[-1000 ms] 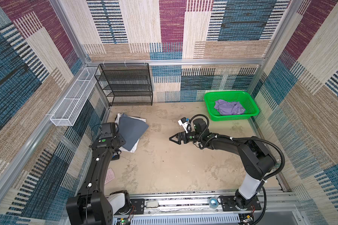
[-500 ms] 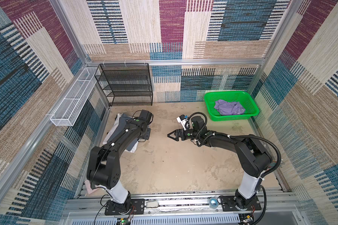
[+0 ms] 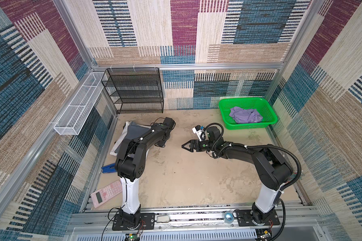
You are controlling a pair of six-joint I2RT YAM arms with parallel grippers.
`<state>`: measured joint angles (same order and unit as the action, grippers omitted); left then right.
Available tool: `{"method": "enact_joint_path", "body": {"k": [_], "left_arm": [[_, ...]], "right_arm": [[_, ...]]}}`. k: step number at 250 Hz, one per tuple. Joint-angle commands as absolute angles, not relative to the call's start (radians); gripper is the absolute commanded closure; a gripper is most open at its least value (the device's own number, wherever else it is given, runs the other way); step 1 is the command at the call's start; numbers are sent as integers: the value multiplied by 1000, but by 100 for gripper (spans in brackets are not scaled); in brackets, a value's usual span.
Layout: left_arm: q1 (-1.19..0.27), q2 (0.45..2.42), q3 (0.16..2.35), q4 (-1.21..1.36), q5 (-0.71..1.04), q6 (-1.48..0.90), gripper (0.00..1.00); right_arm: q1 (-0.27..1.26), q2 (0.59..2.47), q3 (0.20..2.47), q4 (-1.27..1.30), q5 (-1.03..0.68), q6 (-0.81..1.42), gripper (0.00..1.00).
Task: Fold and stack the t-shirts
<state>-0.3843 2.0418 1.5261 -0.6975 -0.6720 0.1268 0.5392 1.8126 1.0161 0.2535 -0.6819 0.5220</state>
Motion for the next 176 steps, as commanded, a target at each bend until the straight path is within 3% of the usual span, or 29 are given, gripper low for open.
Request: {"method": "enact_joint_path", "body": {"k": [1, 18, 40, 68, 129, 176], "left_arm": [[-385, 2066, 1545, -650, -770, 195, 42], [-385, 2066, 1547, -632, -783, 189, 55], [-384, 2054, 1545, -616, -807, 170, 85], [-378, 2035, 1550, -596, -812, 160, 100], [-316, 2015, 1641, -655, -655, 65, 100], [-224, 1997, 1706, -685, -266, -18, 100]], "right_arm": [[531, 1816, 1011, 314, -720, 534, 1], [525, 1824, 1010, 322, -730, 539, 1], [519, 1832, 1010, 324, -734, 535, 1], [516, 1842, 1010, 327, -744, 534, 1], [516, 1853, 1011, 329, -755, 531, 1], [515, 1858, 1004, 333, -756, 531, 1]]}}
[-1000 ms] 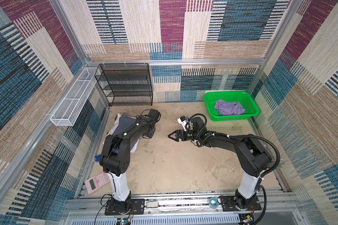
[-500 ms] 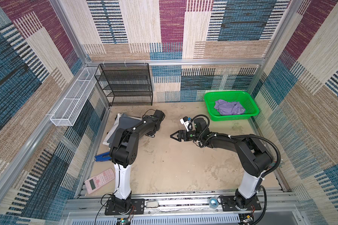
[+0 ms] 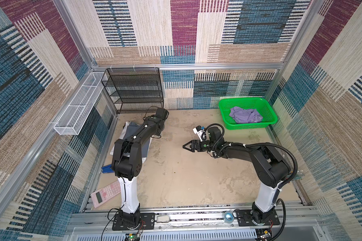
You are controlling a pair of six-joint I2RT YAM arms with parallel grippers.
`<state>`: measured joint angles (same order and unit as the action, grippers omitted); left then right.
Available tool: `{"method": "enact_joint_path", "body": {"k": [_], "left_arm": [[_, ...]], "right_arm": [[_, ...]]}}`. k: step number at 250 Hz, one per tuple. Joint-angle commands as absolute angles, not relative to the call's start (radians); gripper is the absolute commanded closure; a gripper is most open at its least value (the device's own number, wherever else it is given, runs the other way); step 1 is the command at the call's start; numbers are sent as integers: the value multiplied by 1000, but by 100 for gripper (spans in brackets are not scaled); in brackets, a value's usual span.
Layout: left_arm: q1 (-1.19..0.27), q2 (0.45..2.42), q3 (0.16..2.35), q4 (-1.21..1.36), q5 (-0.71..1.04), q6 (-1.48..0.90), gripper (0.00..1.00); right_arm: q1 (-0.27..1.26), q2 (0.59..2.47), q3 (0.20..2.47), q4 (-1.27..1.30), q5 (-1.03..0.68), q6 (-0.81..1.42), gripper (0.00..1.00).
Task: Fold and stack the t-shirts
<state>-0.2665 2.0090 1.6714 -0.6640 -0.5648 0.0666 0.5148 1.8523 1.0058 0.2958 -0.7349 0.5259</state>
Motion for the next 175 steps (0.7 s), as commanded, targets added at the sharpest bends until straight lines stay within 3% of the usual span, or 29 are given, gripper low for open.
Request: {"method": "enact_joint_path", "body": {"k": [1, 24, 46, 65, 105, 139, 175], "left_arm": [[-222, 1997, 1707, -685, -256, -20, 100], [-177, 2002, 1724, -696, -72, -61, 99], [-144, 1976, 1705, -683, 25, -76, 64], [-110, 1888, 1622, -618, 63, -85, 51], [46, 1650, 1362, -483, 102, -230, 47], [163, 1559, 1244, -585, 57, -308, 47], [308, 1467, 1091, -511, 132, -370, 43]], "right_arm": [[515, 1858, 1004, 333, -756, 531, 1], [515, 1861, 1006, 333, -761, 531, 1], [515, 1861, 1006, 333, -764, 531, 1], [515, 1860, 1004, 333, -764, 530, 1], [515, 1866, 999, 351, -765, 534, 1], [515, 1883, 1011, 370, -781, 538, 1], [515, 1915, 1042, 362, -802, 526, 1]]}}
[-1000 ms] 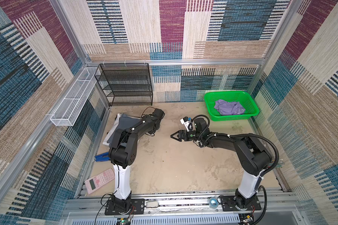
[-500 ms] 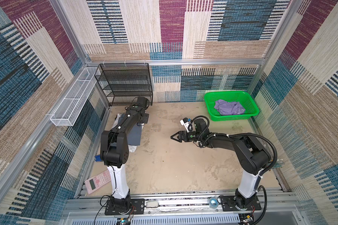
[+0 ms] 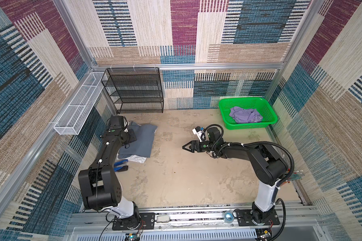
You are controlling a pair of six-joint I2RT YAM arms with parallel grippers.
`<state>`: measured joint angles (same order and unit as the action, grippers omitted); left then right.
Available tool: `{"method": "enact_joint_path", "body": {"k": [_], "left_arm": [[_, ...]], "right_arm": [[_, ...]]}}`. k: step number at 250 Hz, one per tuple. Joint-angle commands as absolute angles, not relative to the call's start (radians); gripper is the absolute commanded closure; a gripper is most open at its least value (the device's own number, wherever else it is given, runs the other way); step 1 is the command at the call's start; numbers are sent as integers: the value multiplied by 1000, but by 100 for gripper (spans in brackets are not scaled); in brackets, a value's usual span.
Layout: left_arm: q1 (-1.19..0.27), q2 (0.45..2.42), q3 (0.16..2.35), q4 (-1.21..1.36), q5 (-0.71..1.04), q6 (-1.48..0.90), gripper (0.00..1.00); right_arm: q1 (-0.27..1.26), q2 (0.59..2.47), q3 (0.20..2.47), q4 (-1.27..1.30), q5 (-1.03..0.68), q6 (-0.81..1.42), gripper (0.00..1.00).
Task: Fold and stack the t-shirts
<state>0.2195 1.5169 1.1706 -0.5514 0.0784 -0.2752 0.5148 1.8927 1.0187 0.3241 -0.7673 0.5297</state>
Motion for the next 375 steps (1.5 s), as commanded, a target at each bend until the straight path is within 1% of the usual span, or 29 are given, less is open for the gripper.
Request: {"method": "enact_joint_path", "body": {"k": [1, 23, 49, 70, 79, 110, 128, 175, 205, 234, 249, 267, 303, 322, 359, 375], "left_arm": [[313, 1466, 1088, -509, 134, -370, 43], [375, 1485, 1089, -519, 174, -353, 40], [407, 1549, 1134, -563, 179, -306, 39], [437, 1610, 1168, -585, 228, -276, 38], [447, 1631, 1180, -596, 244, -265, 38], [461, 1658, 1174, -592, 219, -226, 37], [476, 1684, 1168, -579, 258, -210, 37], [484, 1715, 1150, -543, 373, -184, 38], [483, 1703, 1134, -541, 375, -184, 42], [483, 1711, 1132, -553, 388, -190, 48], [483, 1713, 1130, -555, 390, -195, 53], [482, 1708, 1128, -553, 396, -203, 64], [482, 1689, 1136, -564, 425, -215, 78], [482, 1677, 1149, -583, 437, -215, 88], [479, 1647, 1190, -633, 432, -208, 100], [475, 1633, 1216, -657, 417, -202, 100]], "right_arm": [[515, 1916, 1042, 361, -803, 525, 1], [515, 1944, 1064, 349, -823, 514, 1], [515, 1965, 1074, 351, -836, 509, 1], [514, 1971, 1074, 358, -838, 511, 1], [514, 1973, 1074, 362, -839, 512, 1], [509, 1982, 1077, 367, -847, 514, 1], [508, 1987, 1082, 367, -853, 513, 1], [502, 1977, 1092, 357, -856, 505, 1], [499, 1977, 1090, 360, -856, 506, 1], [499, 1982, 1091, 362, -862, 507, 1], [499, 1979, 1091, 362, -863, 507, 1], [498, 1974, 1088, 362, -861, 505, 1], [498, 1967, 1081, 359, -860, 501, 1], [497, 1964, 1077, 358, -859, 501, 1], [497, 1956, 1074, 356, -857, 501, 1], [497, 1952, 1075, 356, -857, 500, 1]]}}
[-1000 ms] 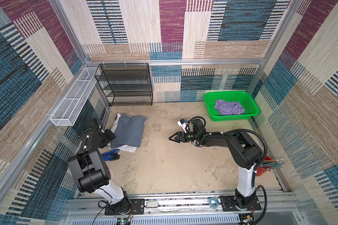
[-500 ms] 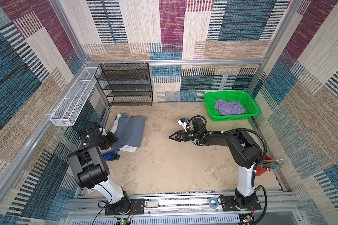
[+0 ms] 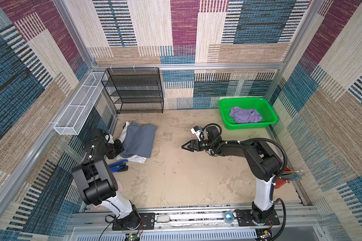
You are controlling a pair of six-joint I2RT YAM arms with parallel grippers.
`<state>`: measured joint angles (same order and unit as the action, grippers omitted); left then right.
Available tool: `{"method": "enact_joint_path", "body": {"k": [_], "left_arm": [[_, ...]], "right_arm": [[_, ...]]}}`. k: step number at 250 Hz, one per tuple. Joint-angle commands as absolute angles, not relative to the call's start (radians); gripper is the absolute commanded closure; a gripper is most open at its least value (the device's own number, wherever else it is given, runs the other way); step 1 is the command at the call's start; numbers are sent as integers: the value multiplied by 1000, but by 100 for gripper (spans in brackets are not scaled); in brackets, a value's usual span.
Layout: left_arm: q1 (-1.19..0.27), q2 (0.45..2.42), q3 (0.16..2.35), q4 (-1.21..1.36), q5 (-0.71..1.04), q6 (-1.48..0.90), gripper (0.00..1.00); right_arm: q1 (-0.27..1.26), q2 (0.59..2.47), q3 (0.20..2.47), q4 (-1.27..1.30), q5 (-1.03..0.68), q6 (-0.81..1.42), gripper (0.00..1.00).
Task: Fold and stack the t-shirts
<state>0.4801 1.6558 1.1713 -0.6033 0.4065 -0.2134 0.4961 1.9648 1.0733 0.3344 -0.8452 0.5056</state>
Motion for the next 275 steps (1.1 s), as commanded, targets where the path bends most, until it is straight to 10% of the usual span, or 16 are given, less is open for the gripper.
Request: {"method": "enact_joint_path", "body": {"k": [1, 189, 221, 275], "left_arm": [[475, 1632, 1218, -660, 415, -201, 100], [460, 1714, 1317, -586, -83, -181, 100], [459, 1774, 1381, -649, -98, -199, 67], [355, 1598, 1266, -510, -102, -178, 53]], "right_arm": [[497, 1953, 1076, 355, -857, 500, 1], [497, 1870, 1017, 321, -820, 494, 1], [499, 1860, 1015, 318, -817, 496, 1], [509, 1869, 1055, 278, -799, 485, 1]]}}
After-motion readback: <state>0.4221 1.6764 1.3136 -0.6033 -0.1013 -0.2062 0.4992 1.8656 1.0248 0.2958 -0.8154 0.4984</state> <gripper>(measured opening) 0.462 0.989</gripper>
